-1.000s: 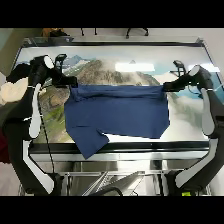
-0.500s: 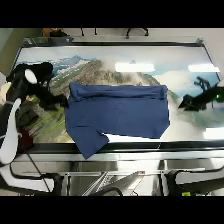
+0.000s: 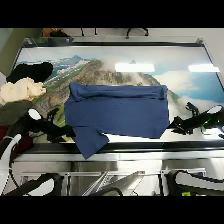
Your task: Fold the shirts.
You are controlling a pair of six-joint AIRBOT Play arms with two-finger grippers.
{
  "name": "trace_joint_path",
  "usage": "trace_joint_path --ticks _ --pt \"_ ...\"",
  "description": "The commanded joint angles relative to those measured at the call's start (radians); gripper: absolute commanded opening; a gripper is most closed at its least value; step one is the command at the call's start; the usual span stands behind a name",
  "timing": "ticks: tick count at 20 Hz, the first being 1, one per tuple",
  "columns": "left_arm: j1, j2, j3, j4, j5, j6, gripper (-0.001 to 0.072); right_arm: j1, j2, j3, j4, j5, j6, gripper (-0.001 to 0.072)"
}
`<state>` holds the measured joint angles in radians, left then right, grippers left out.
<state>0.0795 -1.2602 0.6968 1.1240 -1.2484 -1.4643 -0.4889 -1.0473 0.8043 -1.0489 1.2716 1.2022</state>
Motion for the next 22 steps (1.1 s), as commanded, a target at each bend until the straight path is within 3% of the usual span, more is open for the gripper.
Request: trace_joint_path --ticks 1,6,7,8,11,12,13,16,22 --pt "-0.051 0.024 -0.109 -0.091 0.152 0.016 0.0699 -0.002 -0.018 -0.048 0.097 -0.044 -0.067 0.0413" --pt "-0.141 -0.051 -0.078 -0.133 0.225 0.018 0.0699 0.016 -0.068 -0.048 0.237 -0.041 -0.15 0.041" --pt "-0.155 -0.066 -0.057 -0.147 0.228 0.021 0.0662 0.027 -0.07 -0.048 0.244 -0.041 -0.16 0.0375" --pt "-0.172 -0.08 -0.031 -0.159 0.231 0.024 0.0515 0.037 -0.069 -0.048 0.243 -0.041 -0.16 0.0355" --pt "-0.216 -0.095 0.039 -0.155 0.209 0.027 0.0206 0.048 -0.069 -0.048 0.242 -0.027 -0.16 0.0343" --pt "-0.218 -0.096 0.056 -0.152 0.188 0.029 0.0089 0.048 -0.069 -0.048 0.242 -0.014 -0.16 0.0219" --pt "-0.218 -0.095 0.071 -0.146 0.161 0.029 0.0025 0.048 -0.069 -0.048 0.242 -0.002 -0.16 0.0097" --pt "-0.186 -0.095 0.119 -0.087 0.028 0.034 0.0013 0.047 -0.069 -0.045 0.236 0.019 -0.155 0.0019" --pt "-0.12 0.076 0.188 -0.016 -0.087 0.013 0.0012 0.047 -0.008 0.025 -0.03 0.045 0.033 0.0018"
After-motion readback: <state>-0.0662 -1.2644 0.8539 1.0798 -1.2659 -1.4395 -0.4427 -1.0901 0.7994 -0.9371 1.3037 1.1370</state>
